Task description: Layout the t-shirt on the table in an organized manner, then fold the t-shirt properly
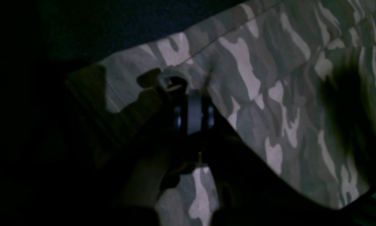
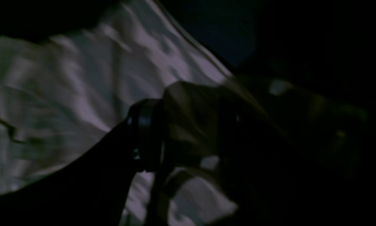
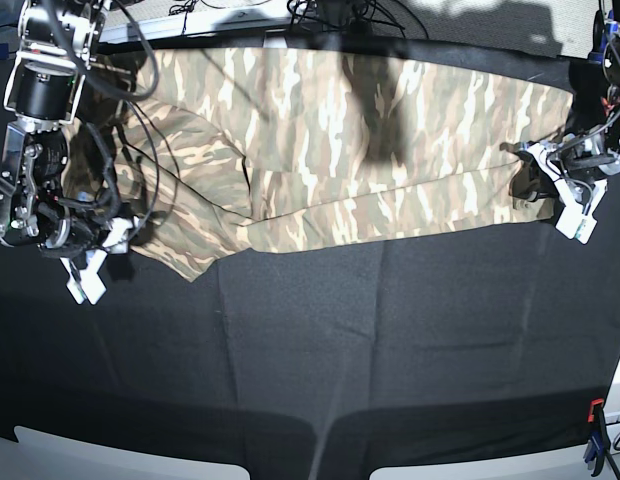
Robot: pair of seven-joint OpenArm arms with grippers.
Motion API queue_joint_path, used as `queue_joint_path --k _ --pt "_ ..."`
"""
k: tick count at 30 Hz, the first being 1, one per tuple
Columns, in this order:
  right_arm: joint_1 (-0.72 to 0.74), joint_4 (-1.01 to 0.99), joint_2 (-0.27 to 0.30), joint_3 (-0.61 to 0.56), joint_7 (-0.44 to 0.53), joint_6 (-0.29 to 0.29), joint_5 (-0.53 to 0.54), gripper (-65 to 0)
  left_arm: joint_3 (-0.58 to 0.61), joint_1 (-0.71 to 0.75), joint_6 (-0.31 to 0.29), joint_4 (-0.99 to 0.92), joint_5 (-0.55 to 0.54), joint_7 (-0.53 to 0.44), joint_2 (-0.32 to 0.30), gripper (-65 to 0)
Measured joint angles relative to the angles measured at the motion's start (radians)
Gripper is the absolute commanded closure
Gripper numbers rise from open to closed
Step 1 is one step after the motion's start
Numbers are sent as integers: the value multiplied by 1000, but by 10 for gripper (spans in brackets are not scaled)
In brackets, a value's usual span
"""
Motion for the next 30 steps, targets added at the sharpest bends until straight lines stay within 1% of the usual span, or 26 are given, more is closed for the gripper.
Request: queue_joint_path --k 1,2,3,5,9,10,11,13,15,16,17,18,19,22,25,30 --pt "-5 0 3 8 1 -19 2 -275 0 0 0 0 0 0 0 0" --pt "-8 0 2 25 0 -27 4 -275 0 0 0 0 0 0 0 0" --pt "-11 6 1 42 -3 -54 4 -275 0 0 0 0 0 0 0 0" --pt "-14 23 -2 100 -5 -80 4 -275 0 0 0 0 0 0 0 0" --pt "-9 38 2 267 5 -107 6 -275 0 0 0 0 0 0 0 0" --pt "-19 38 5 308 5 -118 18 -275 0 0 0 0 0 0 0 0" --pt "-38 39 8 340 8 -125 55 -275 0 0 0 0 0 0 0 0" --pt "-97 39 8 381 6 -124 113 -275 0 0 0 0 1 0 0 0" --pt "-162 37 2 397 -5 -114 127 -275 0 0 0 0 1 0 0 0" --pt "-192 37 -1 397 -10 -95 133 -275 0 0 0 0 1 0 0 0" --pt "-216 37 -3 398 -9 -47 142 -275 0 0 0 0 0 0 0 0" --pt "-236 37 -2 398 -10 -13 167 -275 0 0 0 0 0 0 0 0" --pt "-251 37 -2 398 -7 5 200 -275 0 0 0 0 1 0 0 0" --pt "-263 37 -2 399 -3 8 285 -275 0 0 0 0 0 0 0 0" --pt "-257 37 -3 398 9 8 320 -275 0 0 0 0 0 0 0 0" --pt "-257 37 -26 399 93 8 280 -275 0 0 0 0 0 0 0 0"
